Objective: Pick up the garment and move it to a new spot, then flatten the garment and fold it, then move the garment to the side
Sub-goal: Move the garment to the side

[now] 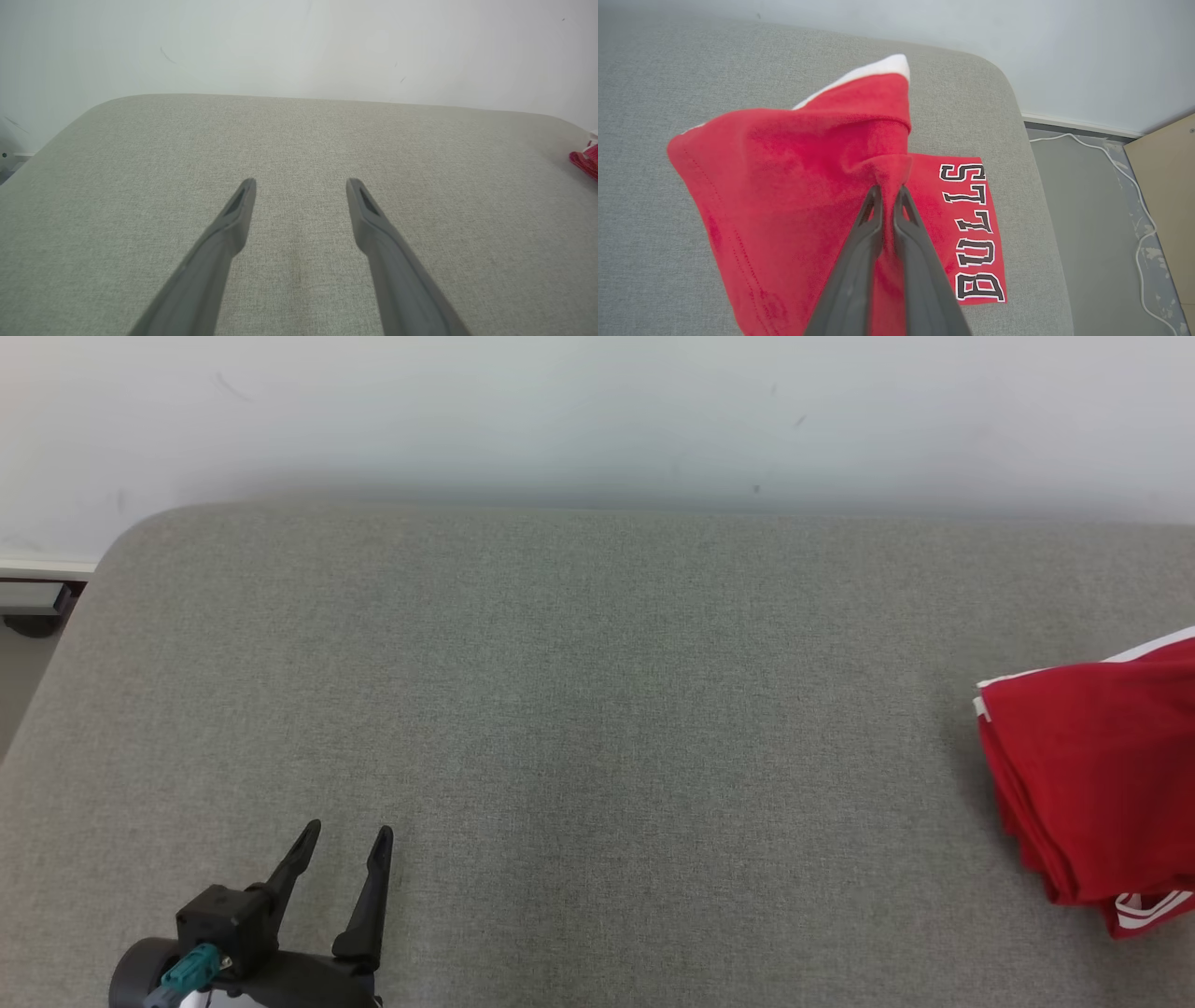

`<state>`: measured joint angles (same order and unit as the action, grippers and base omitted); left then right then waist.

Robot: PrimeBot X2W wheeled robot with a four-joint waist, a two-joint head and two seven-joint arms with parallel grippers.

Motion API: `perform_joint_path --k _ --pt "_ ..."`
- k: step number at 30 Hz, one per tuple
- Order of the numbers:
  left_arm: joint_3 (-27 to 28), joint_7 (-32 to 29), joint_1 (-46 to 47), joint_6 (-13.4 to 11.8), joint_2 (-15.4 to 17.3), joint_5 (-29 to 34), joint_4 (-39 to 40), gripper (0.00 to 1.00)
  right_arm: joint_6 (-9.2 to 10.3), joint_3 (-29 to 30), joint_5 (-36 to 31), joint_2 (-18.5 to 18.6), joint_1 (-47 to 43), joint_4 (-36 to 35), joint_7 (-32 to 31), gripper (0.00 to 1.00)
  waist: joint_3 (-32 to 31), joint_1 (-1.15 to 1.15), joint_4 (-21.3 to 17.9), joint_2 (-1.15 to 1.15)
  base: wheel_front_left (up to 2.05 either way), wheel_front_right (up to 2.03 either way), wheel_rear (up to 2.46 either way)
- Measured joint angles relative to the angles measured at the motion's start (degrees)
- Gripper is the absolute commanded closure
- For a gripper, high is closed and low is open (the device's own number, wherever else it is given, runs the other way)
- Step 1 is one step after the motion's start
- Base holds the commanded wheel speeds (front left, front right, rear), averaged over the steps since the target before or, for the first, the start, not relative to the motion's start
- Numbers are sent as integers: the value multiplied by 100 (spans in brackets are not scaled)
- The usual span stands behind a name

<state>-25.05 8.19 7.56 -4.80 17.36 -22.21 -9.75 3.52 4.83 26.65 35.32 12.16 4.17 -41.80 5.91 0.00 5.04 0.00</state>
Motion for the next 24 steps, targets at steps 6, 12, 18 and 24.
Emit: perform_joint_path --k 6,12,18,24 --pt "-7 0 0 -15 25 7 18 0 63 142 -115 43 -40 143 55 100 46 0 -6 0 0 0 0" --pt "-52 -11 3 -22 27 38 101 0 127 129 -470 237 -139 372 151 100 127 0 1 0 0 0 0" --pt "-135 -51 101 -15 24 62 141 0 151 -88 -832 325 -240 567 344 100 256 0 41 0 0 0 0" --pt "-167 -79 185 29 18 70 153 0 154 -238 -1215 499 -240 855 553 100 376 0 128 0 0 0 0"
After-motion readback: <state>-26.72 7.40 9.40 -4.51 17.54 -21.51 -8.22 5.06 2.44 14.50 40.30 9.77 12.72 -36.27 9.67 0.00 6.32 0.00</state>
